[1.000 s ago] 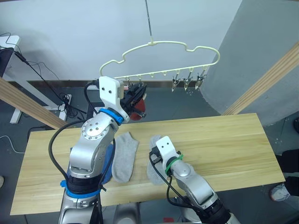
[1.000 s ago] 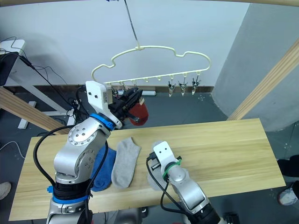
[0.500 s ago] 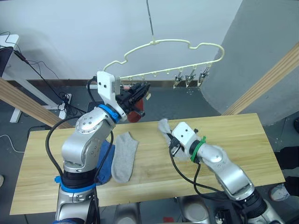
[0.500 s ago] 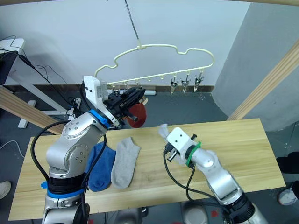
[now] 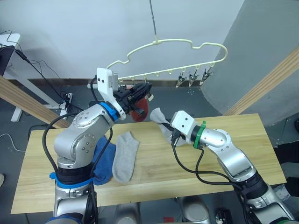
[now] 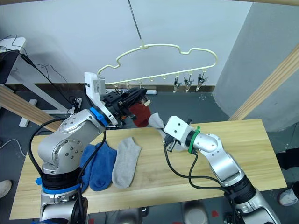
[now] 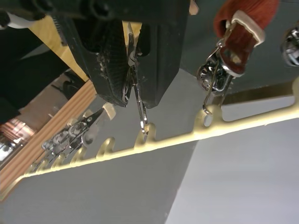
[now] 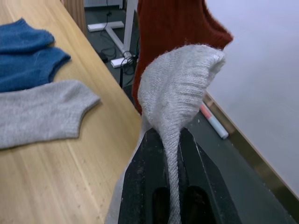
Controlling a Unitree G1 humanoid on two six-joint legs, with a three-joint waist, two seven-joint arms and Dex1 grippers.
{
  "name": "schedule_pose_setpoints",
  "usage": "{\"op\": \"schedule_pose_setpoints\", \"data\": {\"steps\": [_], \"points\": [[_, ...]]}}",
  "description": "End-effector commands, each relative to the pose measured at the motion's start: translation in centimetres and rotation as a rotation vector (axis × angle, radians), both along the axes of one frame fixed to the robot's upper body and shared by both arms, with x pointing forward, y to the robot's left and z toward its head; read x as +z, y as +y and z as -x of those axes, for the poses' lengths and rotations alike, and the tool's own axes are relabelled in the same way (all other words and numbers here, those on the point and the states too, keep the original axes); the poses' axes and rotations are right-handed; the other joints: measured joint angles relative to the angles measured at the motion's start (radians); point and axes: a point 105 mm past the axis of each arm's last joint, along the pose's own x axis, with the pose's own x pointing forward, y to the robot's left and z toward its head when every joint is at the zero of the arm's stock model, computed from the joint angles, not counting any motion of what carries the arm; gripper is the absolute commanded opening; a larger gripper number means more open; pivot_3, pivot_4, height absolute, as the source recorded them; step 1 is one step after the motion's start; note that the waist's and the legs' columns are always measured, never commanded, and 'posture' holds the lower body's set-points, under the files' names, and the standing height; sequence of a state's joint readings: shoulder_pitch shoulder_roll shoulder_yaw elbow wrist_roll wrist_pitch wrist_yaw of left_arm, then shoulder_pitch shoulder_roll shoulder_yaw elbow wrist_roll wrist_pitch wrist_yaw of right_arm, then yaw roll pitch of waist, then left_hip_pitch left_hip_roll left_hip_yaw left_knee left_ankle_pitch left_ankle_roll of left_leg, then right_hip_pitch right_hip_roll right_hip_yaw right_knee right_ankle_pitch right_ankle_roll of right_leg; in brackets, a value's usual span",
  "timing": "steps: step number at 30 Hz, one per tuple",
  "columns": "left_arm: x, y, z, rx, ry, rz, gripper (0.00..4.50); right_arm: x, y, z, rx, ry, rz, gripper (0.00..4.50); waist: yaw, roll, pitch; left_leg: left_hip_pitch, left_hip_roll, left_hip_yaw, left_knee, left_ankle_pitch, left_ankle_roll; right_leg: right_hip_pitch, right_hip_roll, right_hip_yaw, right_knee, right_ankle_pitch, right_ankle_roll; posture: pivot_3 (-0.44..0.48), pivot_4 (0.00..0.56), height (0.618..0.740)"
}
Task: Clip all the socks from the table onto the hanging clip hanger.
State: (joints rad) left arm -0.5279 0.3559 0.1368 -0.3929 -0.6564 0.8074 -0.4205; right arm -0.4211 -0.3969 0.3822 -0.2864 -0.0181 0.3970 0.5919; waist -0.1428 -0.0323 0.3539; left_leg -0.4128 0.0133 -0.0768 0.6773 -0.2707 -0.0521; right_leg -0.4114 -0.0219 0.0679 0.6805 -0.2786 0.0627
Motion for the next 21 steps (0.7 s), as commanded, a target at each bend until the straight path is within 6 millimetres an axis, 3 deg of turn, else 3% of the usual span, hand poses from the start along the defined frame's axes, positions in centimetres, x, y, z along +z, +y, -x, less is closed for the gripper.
{"op": "schedule_pose_setpoints", "data": {"steps": [1,10,21], "points": [[1.2,-0.3,0.8,-0.024,-0.043,0.006,0.19,1.4,1.0,0.2,0.053,-0.064,-0.013,0.0,0.0,0.0,0.0,0.0,0.0,0.0,0.0,0.0,0.0,0.0,0.0,0.0,0.0,0.0,0.0,-0.266,0.368,0.74],[0.9,-0.1,0.8,-0.02,-0.035,-0.003,0.19,3.5,2.3,-0.2,0.09,-0.149,-0.048,0.0,0.0,0.0,0.0,0.0,0.0,0.0,0.0,0.0,0.0,0.0,0.0,0.0,0.0,0.0,0.0,-0.264,0.363,0.74],[0.4,-0.2,1.0,-0.025,-0.026,-0.006,0.19,4.3,2.3,-0.7,0.071,-0.201,-0.062,0.0,0.0,0.0,0.0,-0.001,0.001,0.0,0.0,0.0,0.0,-0.001,-0.001,0.0,0.0,0.0,0.0,-0.265,0.358,0.74]]}}
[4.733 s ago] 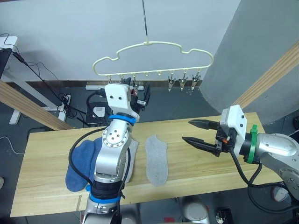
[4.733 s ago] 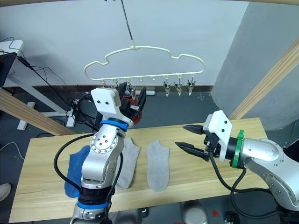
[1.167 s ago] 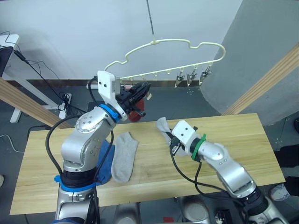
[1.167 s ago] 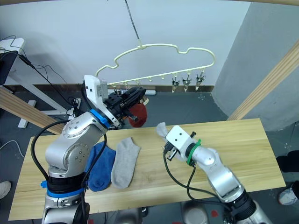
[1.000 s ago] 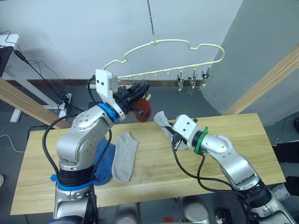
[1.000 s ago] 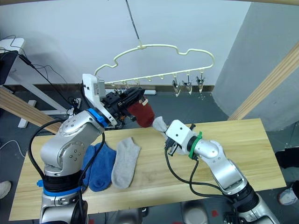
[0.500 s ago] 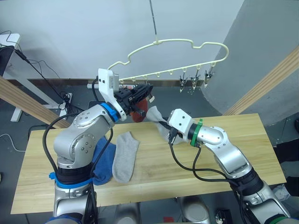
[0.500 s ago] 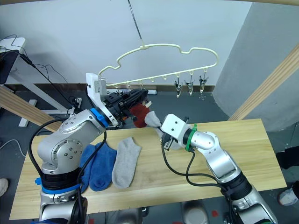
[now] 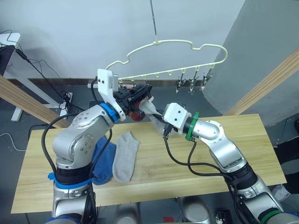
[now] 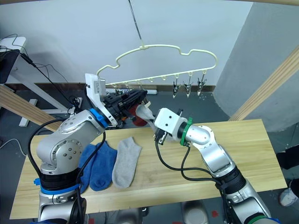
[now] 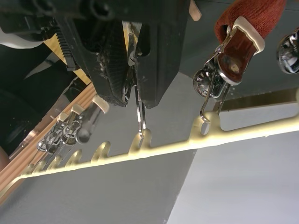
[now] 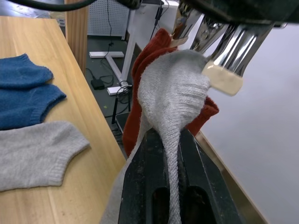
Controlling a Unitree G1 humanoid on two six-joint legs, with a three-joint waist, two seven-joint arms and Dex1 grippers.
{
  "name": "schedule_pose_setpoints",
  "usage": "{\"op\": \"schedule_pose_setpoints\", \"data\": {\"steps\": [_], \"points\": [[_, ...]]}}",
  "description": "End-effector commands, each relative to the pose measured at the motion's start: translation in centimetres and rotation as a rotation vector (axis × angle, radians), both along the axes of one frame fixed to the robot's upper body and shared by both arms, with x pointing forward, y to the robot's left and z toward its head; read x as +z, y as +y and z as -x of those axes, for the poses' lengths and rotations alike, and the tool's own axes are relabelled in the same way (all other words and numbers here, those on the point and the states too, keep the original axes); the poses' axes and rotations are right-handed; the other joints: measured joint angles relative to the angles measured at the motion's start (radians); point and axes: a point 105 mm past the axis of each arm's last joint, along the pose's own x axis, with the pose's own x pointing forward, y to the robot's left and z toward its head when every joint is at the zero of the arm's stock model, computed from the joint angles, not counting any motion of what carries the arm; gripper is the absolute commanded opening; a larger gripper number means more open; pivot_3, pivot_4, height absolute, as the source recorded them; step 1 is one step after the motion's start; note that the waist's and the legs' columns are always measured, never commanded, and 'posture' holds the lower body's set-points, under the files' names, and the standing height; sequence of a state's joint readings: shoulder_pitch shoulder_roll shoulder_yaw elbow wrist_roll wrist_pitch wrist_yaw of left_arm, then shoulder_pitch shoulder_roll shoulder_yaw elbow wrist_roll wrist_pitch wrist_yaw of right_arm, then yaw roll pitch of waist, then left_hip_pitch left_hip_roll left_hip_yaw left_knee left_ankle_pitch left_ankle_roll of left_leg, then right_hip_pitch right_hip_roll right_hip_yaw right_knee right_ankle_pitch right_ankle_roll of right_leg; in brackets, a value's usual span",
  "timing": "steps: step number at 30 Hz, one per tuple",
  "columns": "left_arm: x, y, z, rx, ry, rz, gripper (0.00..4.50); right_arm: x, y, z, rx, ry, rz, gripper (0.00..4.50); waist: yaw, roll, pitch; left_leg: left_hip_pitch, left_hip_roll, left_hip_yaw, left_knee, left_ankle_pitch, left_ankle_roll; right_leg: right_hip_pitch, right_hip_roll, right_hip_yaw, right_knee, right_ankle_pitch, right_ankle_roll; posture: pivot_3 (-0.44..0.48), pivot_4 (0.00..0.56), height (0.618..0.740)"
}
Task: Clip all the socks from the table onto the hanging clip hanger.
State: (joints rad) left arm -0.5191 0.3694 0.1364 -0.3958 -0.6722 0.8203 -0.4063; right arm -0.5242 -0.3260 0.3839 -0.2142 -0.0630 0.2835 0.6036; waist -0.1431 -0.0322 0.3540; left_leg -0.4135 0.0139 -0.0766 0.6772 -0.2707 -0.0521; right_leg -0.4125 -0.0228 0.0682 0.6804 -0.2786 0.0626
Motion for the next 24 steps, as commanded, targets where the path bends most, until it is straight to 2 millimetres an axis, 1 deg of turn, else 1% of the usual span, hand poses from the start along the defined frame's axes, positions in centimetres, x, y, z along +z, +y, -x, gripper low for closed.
{"op": "schedule_pose_setpoints", "data": {"steps": [1,5,8,10,11,18,20,21,22,24], "points": [[0.8,-0.4,1.0,-0.033,-0.045,0.0,0.19,1.3,0.1,0.0,-0.002,-0.058,-0.03,0.0,0.0,0.0,0.0,0.0,0.0,0.0,0.0,0.0,0.0,0.0,0.0,0.0,0.0,0.0,0.0,-0.265,0.358,0.74],[0.3,-0.3,1.0,-0.022,-0.042,-0.041,0.19,1.6,0.2,-0.1,-0.003,-0.066,-0.044,0.0,0.0,0.0,0.0,0.0,0.0,0.0,0.0,0.0,0.0,0.0,0.0,0.0,0.0,0.0,0.0,-0.262,0.354,0.74],[0.4,0.0,1.0,-0.014,-0.045,-0.027,0.19,1.5,0.3,-0.2,-0.004,-0.06,-0.045,0.0,0.0,0.0,0.0,-0.001,0.0,0.0,0.0,0.0,0.0,-0.001,0.0,0.0,0.0,0.0,0.0,-0.261,0.352,0.74],[0.2,0.1,1.1,-0.016,-0.041,-0.038,0.9,1.4,0.5,-0.2,-0.005,-0.051,-0.048,0.0,0.0,0.0,0.0,-0.001,0.001,0.0,0.0,0.0,0.0,-0.001,0.0,0.0,0.0,0.0,0.0,-0.261,0.352,0.74],[0.1,0.1,1.1,-0.017,-0.042,-0.041,1.11,1.4,0.5,-0.2,-0.005,-0.05,-0.05,0.0,0.0,0.0,0.0,-0.001,0.0,0.0,0.0,0.0,0.0,-0.001,0.0,0.0,0.0,0.0,0.0,-0.261,0.352,0.74],[-0.1,0.4,1.2,-0.003,-0.042,-0.06,3.22,1.5,0.6,-0.1,0.006,-0.021,-0.081,0.0,0.0,0.0,0.0,-0.002,0.001,0.0,0.0,0.0,0.0,-0.002,0.0,0.0,0.0,0.0,0.0,-0.252,0.351,0.74],[-0.1,0.5,1.4,-0.007,-0.047,-0.073,3.8,1.3,0.5,-0.1,0.004,-0.007,-0.076,0.54,0.0,0.0,0.0,-0.002,0.001,0.0,0.0,0.0,0.0,-0.002,0.0,0.0,0.0,0.0,0.0,-0.252,0.351,0.74],[-0.2,0.5,1.4,-0.007,-0.049,-0.078,3.83,1.3,0.5,-0.1,0.003,-0.002,-0.073,0.78,0.0,0.0,0.0,-0.002,0.001,0.0,0.0,0.0,0.0,-0.002,0.0,0.0,0.0,0.0,0.0,-0.252,0.351,0.74],[-0.3,0.6,1.4,-0.001,-0.05,-0.092,3.83,1.1,0.5,-0.1,0.003,0.001,-0.06,1.19,0.0,0.0,0.0,-0.002,0.001,0.0,0.0,0.0,0.0,-0.002,0.0,0.0,0.0,0.0,0.0,-0.252,0.351,0.74],[-0.6,0.9,1.5,0.013,-0.05,-0.108,3.83,0.6,0.2,0.2,0.013,0.005,-0.018,1.81,0.0,0.0,0.0,-0.002,0.001,0.0,0.0,0.0,0.0,-0.002,0.0,0.0,0.0,0.0,0.0,-0.253,0.345,0.74]]}}
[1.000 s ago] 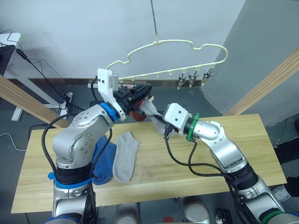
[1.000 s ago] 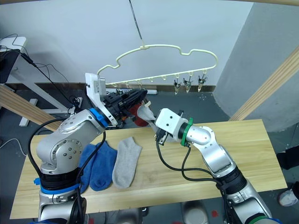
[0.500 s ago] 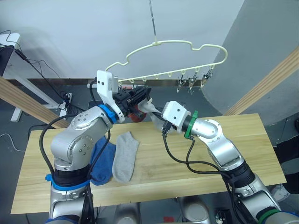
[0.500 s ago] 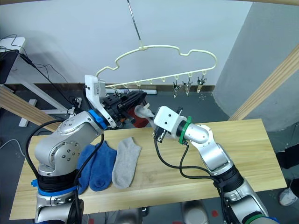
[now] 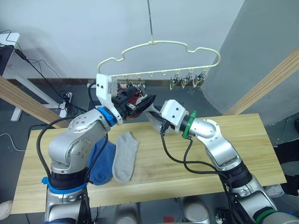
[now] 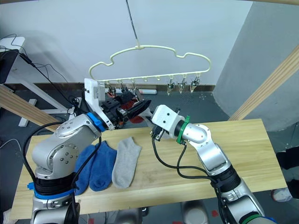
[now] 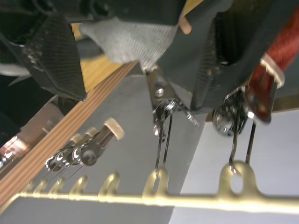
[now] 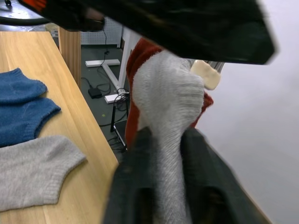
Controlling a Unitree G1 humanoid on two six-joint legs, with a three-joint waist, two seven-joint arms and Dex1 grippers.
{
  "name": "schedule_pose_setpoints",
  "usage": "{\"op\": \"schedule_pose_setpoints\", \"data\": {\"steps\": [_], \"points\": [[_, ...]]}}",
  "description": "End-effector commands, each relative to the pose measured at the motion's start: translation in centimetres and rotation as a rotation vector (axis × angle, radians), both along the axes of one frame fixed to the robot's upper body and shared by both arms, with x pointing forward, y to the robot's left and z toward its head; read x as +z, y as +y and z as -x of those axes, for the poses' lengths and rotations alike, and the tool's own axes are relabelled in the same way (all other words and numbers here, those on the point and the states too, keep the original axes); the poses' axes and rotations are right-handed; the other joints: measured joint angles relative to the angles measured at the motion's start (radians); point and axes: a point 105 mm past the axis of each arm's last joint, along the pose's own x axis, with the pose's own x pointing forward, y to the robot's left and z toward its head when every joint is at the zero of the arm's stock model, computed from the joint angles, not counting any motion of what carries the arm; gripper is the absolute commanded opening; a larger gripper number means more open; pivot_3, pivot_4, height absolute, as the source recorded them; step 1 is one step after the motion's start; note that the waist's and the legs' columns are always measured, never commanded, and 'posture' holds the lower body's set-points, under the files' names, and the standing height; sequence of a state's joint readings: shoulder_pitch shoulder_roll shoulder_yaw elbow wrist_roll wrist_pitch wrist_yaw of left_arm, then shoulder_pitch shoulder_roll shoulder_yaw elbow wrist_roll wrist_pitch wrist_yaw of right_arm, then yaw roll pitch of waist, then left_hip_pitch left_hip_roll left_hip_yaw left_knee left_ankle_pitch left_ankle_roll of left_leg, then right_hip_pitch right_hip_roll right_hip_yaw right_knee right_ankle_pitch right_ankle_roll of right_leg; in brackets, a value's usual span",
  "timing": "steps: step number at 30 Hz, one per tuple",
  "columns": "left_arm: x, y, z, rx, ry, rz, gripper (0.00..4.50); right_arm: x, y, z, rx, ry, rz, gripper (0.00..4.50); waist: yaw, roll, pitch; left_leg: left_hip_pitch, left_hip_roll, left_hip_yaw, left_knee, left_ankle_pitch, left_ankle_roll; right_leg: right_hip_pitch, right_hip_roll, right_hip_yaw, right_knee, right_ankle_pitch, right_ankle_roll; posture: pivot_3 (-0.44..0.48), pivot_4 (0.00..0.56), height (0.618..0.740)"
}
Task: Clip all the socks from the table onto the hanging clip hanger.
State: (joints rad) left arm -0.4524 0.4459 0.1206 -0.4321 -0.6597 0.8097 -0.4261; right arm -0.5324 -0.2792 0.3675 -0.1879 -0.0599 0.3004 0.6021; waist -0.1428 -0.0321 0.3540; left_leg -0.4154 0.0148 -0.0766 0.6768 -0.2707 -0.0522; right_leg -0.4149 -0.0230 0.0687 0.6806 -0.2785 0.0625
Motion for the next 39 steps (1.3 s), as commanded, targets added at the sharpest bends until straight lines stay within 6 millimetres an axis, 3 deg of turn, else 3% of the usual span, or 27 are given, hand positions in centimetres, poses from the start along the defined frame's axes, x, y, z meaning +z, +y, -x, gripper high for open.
{"op": "schedule_pose_setpoints", "data": {"steps": [1,10,18,23,25,29,32,36,38,39], "points": [[0.6,0.1,0.9,-0.002,-0.062,-0.038,3.83,0.2,-0.5,0.7,0.024,-0.012,0.036,1.81,0.0,0.0,0.0,0.0,0.0,0.0,0.0,0.0,0.0,0.0,0.0,0.0,0.0,0.0,0.0,-0.253,0.345,0.74],[-0.9,1.5,3.1,-0.076,-0.099,-0.165,3.83,-0.9,-4.8,3.3,0.036,0.062,0.112,1.81,0.003,0.0,0.0,-0.001,0.001,0.001,-0.001,0.0,0.0,-0.001,-0.002,0.001,-0.001,0.0,0.0,-0.251,0.309,0.74],[-3.1,3.5,6.4,-0.232,-0.11,-0.362,3.83,1.3,-8.9,5.3,0.022,0.067,0.083,1.81,0.004,0.001,-0.007,-0.001,0.001,0.001,-0.001,0.0,0.0,-0.002,-0.001,0.0,0.0,0.0,0.0,-0.232,0.239,0.74],[-3.4,4.0,6.7,-0.218,-0.153,-0.379,3.83,2.3,-10.7,5.2,-0.035,0.073,0.027,1.81,0.007,0.002,-0.036,-0.002,0.0,0.001,-0.001,0.001,-0.001,-0.002,-0.003,0.0,0.0,0.0,0.0,-0.19,0.168,0.74],[-3.4,4.4,7.0,-0.207,-0.179,-0.401,3.83,2.6,-11.2,5.2,-0.059,0.073,0.005,1.81,0.008,0.002,-0.056,-0.003,-0.001,0.002,-0.001,0.001,-0.001,-0.003,-0.003,0.0,0.0,0.0,0.0,-0.19,0.168,0.74],[-3.9,4.7,7.1,-0.178,-0.212,-0.426,3.83,1.7,-11.5,5.1,-0.084,0.098,0.003,1.81,0.008,0.003,-0.093,-0.002,-0.003,0.003,-0.001,0.001,-0.001,-0.003,-0.001,0.0,0.0,0.0,0.0,-0.165,0.114,0.74],[-3.8,5.5,6.8,-0.139,-0.214,-0.405,3.83,1.1,-11.3,5.2,-0.103,0.138,-0.044,2.41,0.008,0.003,-0.123,-0.001,-0.003,0.005,-0.001,0.001,-0.001,-0.001,-0.001,0.0,0.0,0.0,-0.001,-0.15,0.082,0.74],[-4.0,5.6,6.8,-0.142,-0.196,-0.384,4.5,0.5,-11.2,4.9,-0.135,0.155,-0.065,3.89,0.006,0.003,-0.157,0.004,-0.003,0.006,-0.001,0.001,-0.001,0.004,0.001,0.0,0.0,0.001,-0.001,-0.137,0.056,0.74],[-3.8,5.6,6.3,-0.115,-0.213,-0.375,4.5,0.3,-10.9,4.6,-0.156,0.16,-0.073,4.47,0.005,0.003,-0.171,0.011,-0.003,0.007,-0.001,0.001,-0.001,0.01,0.001,0.0,0.0,0.001,-0.001,-0.132,0.043,0.74],[-3.7,5.6,6.2,-0.107,-0.215,-0.367,4.5,0.2,-10.7,4.5,-0.164,0.165,-0.079,4.47,0.005,0.003,-0.178,0.013,-0.003,0.008,-0.001,0.001,-0.001,0.011,0.002,0.001,0.0,0.0,-0.001,-0.132,0.043,0.74]]}}
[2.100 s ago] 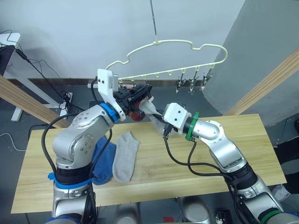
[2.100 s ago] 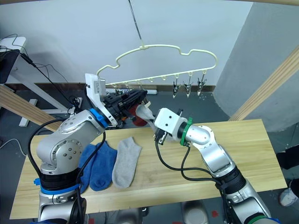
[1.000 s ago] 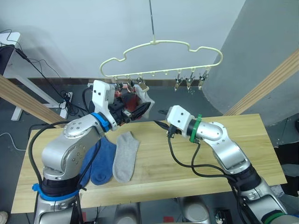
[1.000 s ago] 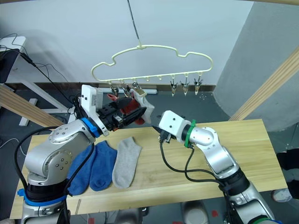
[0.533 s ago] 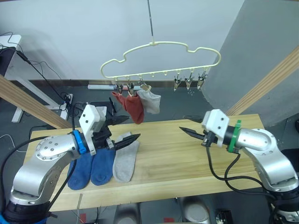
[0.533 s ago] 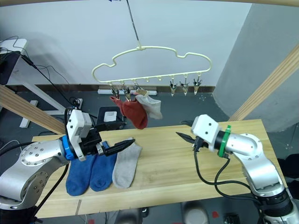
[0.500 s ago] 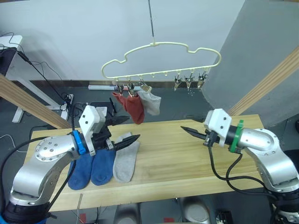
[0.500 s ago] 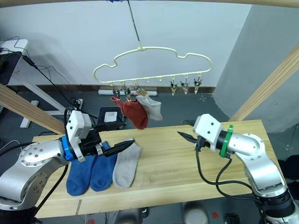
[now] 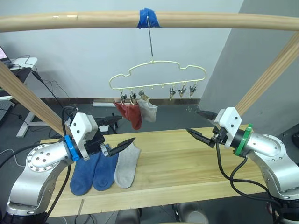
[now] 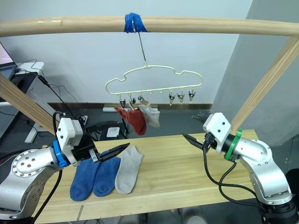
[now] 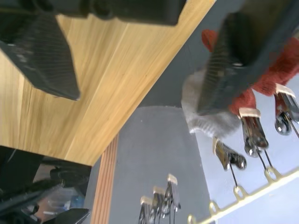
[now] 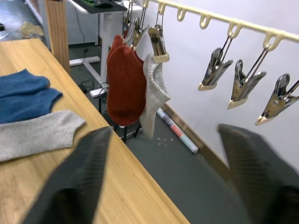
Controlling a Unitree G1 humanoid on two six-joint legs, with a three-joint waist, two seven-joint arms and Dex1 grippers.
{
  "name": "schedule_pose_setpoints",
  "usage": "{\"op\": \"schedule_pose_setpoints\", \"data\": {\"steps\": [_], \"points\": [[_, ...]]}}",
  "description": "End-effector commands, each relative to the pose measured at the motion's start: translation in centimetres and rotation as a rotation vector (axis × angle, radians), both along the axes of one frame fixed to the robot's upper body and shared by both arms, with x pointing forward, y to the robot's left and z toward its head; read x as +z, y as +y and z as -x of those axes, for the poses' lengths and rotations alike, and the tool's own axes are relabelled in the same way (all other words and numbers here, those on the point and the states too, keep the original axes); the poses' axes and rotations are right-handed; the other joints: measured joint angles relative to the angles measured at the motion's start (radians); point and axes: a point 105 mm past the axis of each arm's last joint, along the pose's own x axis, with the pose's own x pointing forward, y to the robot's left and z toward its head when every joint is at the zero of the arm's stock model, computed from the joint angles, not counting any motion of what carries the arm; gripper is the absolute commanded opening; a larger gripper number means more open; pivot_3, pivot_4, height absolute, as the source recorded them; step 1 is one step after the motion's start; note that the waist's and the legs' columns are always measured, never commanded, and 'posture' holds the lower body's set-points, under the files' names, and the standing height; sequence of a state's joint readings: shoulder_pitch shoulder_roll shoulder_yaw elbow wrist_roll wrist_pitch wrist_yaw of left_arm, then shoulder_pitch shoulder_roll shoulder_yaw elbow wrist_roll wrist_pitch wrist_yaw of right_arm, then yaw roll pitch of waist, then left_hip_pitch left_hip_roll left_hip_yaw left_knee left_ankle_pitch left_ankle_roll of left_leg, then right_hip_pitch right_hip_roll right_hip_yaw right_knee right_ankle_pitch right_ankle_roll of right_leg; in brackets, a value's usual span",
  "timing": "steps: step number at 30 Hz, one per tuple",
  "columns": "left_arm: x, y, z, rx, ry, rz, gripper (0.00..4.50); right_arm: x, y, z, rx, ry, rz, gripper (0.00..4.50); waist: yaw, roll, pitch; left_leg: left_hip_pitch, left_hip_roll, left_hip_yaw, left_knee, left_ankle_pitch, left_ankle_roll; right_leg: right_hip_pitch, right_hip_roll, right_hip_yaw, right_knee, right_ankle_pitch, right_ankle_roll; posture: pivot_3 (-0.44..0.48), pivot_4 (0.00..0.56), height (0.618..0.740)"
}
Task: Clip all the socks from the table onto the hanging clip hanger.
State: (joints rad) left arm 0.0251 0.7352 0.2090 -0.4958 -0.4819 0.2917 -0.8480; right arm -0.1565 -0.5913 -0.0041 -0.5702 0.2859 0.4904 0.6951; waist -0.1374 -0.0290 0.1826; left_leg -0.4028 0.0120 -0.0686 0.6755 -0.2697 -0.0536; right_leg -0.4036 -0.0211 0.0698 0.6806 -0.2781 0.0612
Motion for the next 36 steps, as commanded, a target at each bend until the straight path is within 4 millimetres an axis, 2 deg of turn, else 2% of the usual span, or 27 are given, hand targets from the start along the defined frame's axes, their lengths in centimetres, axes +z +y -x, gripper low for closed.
{"op": "schedule_pose_setpoints", "data": {"steps": [1,6,15,18,24,30,36], "points": [[1.1,0.1,-0.6,0.034,-0.054,0.033,4.5,0.4,0.7,-0.1,-0.024,-0.022,-0.012,4.47,-0.001,0.0,-0.015,0.001,0.0,0.001,0.0,0.0,0.0,0.001,0.0,0.001,0.0,0.0,0.0,-0.132,0.038,0.74],[0.8,-0.2,-0.8,0.009,0.003,0.048,4.5,0.3,1.6,-1.0,-0.113,-0.009,-0.062,4.47,-0.003,0.001,-0.05,0.004,0.002,0.001,0.0,0.001,0.001,0.002,0.003,0.002,0.001,0.0,0.0,-0.136,0.015,0.74],[1.0,-0.2,-1.5,-0.016,-0.054,0.022,4.5,-1.2,2.4,-1.2,-0.196,0.031,-0.09,4.47,-0.005,0.005,-0.088,0.005,0.002,0.002,0.0,0.001,0.001,0.003,0.003,0.003,0.001,0.0,-0.001,-0.139,0.0,0.74],[0.5,-0.2,-1.4,-0.03,-0.046,0.022,4.5,-1.4,4.0,-1.6,-0.177,0.034,-0.119,4.47,-0.006,0.006,-0.091,0.007,0.002,0.002,0.0,0.001,0.001,0.005,0.004,0.002,0.001,0.0,-0.001,-0.137,0.0,0.74],[0.4,-0.3,-1.1,-0.051,-0.047,0.038,4.5,-1.6,6.2,-2.9,-0.183,0.061,-0.177,4.47,-0.011,0.005,-0.092,0.021,0.002,0.002,0.0,0.001,0.001,0.018,0.004,0.003,0.0,-0.001,0.001,-0.132,0.002,0.74],[0.8,0.1,-1.2,-0.041,-0.072,0.048,4.5,-1.3,7.0,-5.1,-0.269,0.066,-0.25,4.47,-0.01,0.006,-0.092,0.021,0.002,0.001,0.0,0.001,0.001,0.018,0.004,0.003,0.0,-0.001,0.0,-0.131,0.037,0.74],[0.9,0.3,-1.1,-0.048,-0.061,0.056,4.5,-0.8,7.4,-5.8,-0.325,0.065,-0.286,4.47,-0.009,0.009,-0.089,0.021,0.002,0.001,-0.003,0.001,0.001,0.017,0.004,0.003,0.0,-0.001,-0.001,-0.141,0.082,0.74]]}}
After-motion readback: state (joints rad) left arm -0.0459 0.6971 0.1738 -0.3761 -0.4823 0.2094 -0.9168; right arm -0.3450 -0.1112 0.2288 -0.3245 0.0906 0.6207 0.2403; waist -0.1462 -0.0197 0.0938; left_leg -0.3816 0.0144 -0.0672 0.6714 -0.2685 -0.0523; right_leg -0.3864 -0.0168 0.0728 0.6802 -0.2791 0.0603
